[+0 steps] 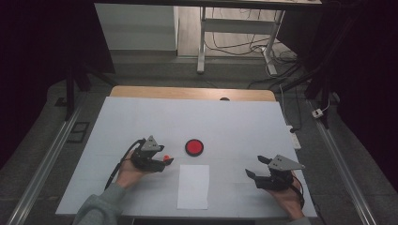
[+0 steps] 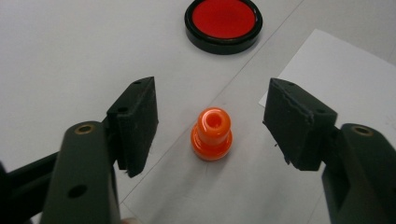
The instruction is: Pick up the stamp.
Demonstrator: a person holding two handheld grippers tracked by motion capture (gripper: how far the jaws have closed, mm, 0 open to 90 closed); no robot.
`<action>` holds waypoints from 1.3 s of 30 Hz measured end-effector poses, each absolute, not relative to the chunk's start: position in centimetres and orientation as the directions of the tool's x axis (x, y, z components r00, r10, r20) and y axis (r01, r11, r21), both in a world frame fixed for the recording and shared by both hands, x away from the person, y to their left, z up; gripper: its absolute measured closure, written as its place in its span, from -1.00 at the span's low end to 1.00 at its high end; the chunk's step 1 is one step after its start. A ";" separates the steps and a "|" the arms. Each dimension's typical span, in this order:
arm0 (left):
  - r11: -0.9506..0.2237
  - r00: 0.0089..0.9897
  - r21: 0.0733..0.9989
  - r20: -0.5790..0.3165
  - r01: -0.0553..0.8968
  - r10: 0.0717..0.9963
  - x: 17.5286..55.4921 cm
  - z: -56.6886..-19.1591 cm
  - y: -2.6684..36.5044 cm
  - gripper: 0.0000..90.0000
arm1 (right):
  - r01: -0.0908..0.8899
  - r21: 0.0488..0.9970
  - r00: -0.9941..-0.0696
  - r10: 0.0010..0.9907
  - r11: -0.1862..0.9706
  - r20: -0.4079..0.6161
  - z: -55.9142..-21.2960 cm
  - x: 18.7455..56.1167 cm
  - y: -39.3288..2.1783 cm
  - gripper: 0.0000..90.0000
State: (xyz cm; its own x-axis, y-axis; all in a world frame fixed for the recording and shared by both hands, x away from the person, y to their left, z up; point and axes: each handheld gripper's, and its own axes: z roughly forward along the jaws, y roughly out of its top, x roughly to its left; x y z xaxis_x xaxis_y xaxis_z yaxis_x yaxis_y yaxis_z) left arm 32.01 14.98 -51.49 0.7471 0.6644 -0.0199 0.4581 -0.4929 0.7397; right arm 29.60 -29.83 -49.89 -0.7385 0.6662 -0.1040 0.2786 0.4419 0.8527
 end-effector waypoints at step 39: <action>-0.553 0.770 0.709 0.024 0.437 0.638 31.9 -52.5 14.6 0.59 | 0.281 0.853 -0.737 0.668 0.440 -0.102 -49.9 29.6 -29.9 -0.39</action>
